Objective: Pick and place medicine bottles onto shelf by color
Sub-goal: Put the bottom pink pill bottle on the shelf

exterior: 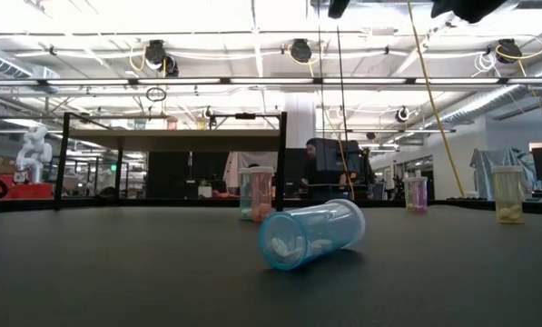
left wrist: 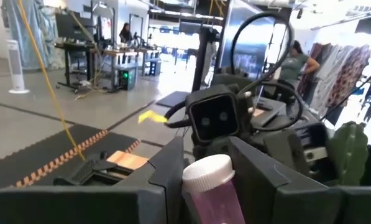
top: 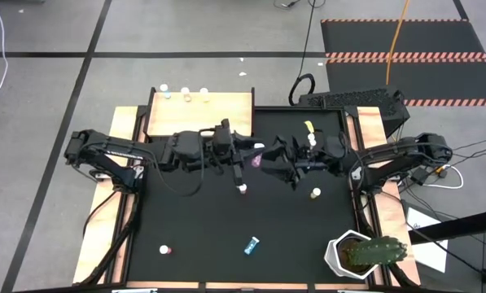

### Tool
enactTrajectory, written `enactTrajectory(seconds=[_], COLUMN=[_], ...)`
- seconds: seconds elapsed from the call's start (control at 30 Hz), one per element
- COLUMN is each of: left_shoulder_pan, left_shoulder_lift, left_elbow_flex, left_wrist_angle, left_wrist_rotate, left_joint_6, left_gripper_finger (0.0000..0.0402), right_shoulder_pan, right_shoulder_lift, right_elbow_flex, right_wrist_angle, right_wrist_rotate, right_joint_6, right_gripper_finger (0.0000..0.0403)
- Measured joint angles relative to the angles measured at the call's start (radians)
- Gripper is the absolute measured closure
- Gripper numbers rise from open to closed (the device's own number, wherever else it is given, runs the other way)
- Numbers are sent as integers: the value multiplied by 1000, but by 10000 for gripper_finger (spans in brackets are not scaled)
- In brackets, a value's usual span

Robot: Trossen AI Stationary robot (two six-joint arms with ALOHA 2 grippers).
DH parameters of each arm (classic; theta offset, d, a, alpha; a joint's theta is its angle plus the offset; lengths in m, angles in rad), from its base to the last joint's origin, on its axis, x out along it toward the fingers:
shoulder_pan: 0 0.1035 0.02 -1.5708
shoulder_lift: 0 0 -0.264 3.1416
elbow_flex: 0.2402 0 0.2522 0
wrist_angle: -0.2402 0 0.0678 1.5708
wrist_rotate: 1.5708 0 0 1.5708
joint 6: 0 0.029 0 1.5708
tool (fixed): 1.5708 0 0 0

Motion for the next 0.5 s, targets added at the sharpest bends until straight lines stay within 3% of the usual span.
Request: enactTrajectory(seconds=[0.23, 0.5], left_shoulder_pan=[18, 21], left_shoulder_lift=[20, 26], left_elbow_flex=[2, 1], left_wrist_angle=[53, 49], left_wrist_rotate=[-4, 4], left_joint_6=[3, 3], left_gripper_finger=[284, 284], right_shoulder_pan=[-33, -46], right_shoulder_lift=[1, 0], right_elbow_flex=[7, 7], right_wrist_angle=[-91, -85], right_wrist_rotate=[-15, -13], right_joint_6=[36, 44], right_gripper_finger=[159, 223])
